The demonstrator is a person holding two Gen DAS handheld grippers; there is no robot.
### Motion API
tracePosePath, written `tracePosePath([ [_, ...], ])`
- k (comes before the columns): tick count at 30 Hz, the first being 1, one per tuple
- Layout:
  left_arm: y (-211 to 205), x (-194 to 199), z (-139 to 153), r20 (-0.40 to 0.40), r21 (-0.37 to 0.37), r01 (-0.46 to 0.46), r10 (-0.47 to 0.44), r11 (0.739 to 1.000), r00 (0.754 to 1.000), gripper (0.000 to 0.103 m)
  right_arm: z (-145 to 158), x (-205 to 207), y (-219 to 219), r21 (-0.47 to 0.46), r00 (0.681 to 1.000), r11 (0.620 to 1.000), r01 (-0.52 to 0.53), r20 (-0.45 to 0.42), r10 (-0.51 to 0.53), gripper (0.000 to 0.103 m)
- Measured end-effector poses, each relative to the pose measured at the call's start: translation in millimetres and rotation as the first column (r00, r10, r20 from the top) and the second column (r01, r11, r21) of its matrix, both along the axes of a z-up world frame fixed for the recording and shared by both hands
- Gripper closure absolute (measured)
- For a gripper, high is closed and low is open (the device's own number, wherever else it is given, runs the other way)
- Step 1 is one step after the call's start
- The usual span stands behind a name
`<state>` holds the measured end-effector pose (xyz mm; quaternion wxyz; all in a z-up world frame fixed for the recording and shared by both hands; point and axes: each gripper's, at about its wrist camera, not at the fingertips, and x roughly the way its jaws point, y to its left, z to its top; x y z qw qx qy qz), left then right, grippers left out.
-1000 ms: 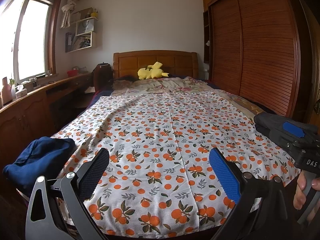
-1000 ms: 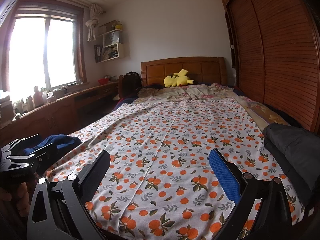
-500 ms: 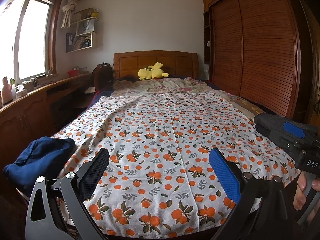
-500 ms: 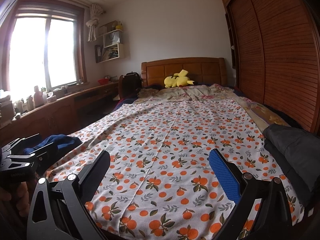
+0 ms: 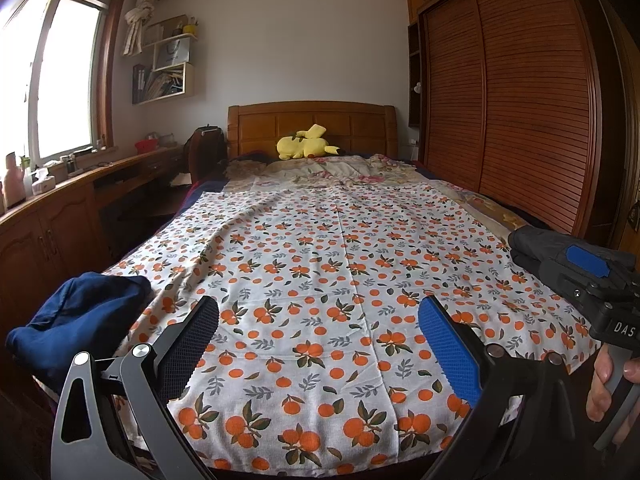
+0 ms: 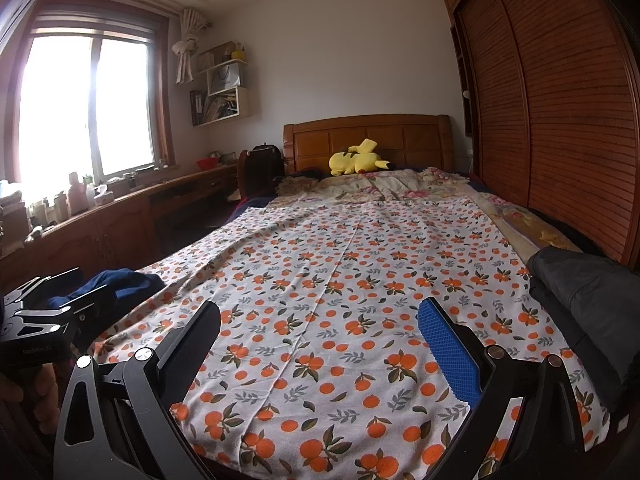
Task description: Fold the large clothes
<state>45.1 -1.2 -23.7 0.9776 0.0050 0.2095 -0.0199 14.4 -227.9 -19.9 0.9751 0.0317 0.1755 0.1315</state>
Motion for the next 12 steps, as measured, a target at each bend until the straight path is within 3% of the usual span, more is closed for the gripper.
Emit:
tracePosePath([
  [12,1.5,-1.7,-0.9,0.002,-0.003,0.0,0.0,1.0,1.0,0.002,0.2,0.3,0.3,0.001,1.0,1.0,0.002,0.001,-0.002,0.008],
])
